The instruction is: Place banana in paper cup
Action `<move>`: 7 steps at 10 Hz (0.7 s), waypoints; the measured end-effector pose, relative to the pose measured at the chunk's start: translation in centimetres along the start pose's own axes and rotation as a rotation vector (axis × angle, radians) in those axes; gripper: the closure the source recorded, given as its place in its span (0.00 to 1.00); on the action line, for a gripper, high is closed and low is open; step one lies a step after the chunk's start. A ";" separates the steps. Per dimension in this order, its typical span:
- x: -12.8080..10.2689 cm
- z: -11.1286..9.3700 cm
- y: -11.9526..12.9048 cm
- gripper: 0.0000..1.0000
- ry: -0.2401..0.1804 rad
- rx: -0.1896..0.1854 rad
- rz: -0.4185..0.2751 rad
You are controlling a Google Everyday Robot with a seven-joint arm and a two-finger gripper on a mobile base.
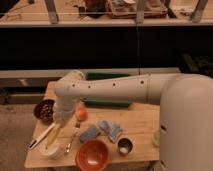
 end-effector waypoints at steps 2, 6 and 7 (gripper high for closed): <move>-0.2 0.0 -0.1 0.79 -0.012 -0.002 -0.030; -0.2 -0.1 -0.3 0.40 -0.003 0.005 -0.037; -0.2 -0.1 -0.4 0.31 0.000 0.009 -0.034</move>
